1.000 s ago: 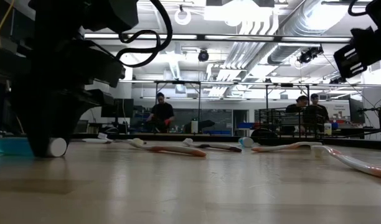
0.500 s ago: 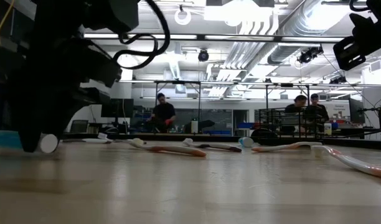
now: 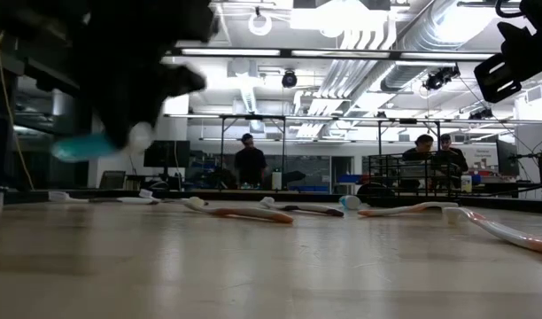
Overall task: Pick & Place toothbrushing station
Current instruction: Put the bottom blue mouthwash bottle into the middle of the black mesh organizer
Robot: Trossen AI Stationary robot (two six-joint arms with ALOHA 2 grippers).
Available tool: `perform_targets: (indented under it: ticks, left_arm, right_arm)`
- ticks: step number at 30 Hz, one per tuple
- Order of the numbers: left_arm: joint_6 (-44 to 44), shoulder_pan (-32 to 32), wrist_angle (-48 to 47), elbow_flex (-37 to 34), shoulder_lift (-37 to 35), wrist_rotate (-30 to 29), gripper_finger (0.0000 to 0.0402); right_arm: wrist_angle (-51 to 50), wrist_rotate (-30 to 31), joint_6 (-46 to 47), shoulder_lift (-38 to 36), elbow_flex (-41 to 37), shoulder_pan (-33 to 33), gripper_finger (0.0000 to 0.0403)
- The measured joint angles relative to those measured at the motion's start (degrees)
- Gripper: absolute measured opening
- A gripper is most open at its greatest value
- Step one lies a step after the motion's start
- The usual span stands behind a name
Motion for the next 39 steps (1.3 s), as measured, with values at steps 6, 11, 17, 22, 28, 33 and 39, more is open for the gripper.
perform_targets:
  ticks: [6,11,17,22,28,33,39]
  left_arm:
    - [4.2,0.0,0.2,8.3,0.0,-3.8,0.0086]
    - [4.7,0.0,1.5,13.9,-0.1,-8.1,0.0086]
    - [6.4,0.0,12.2,15.0,-2.8,-8.9,0.0086]
    - [7.7,0.0,21.4,15.0,-4.9,-8.9,0.0086]
    - [10.7,0.0,31.9,15.0,-5.4,-8.8,0.0086]
    - [10.9,0.0,40.8,14.1,-5.4,-6.1,0.0086]
    - [10.9,0.0,49.5,11.9,-5.4,-0.8,0.0086]
  right_arm:
    - [0.1,0.0,0.1,0.0,0.0,0.0,0.0121]
    - [0.2,0.0,0.1,0.0,0.0,0.0,0.0121]
    - [0.5,0.0,0.1,0.0,0.0,0.0,0.0121]
    - [0.7,0.0,0.1,0.0,0.0,0.0,0.0121]
    - [0.4,0.0,0.1,0.0,0.0,0.0,0.0121]
    - [0.2,-0.2,0.1,0.0,0.0,0.0,0.0121]
    - [0.2,-0.1,0.1,0.0,0.0,0.0,0.0121]
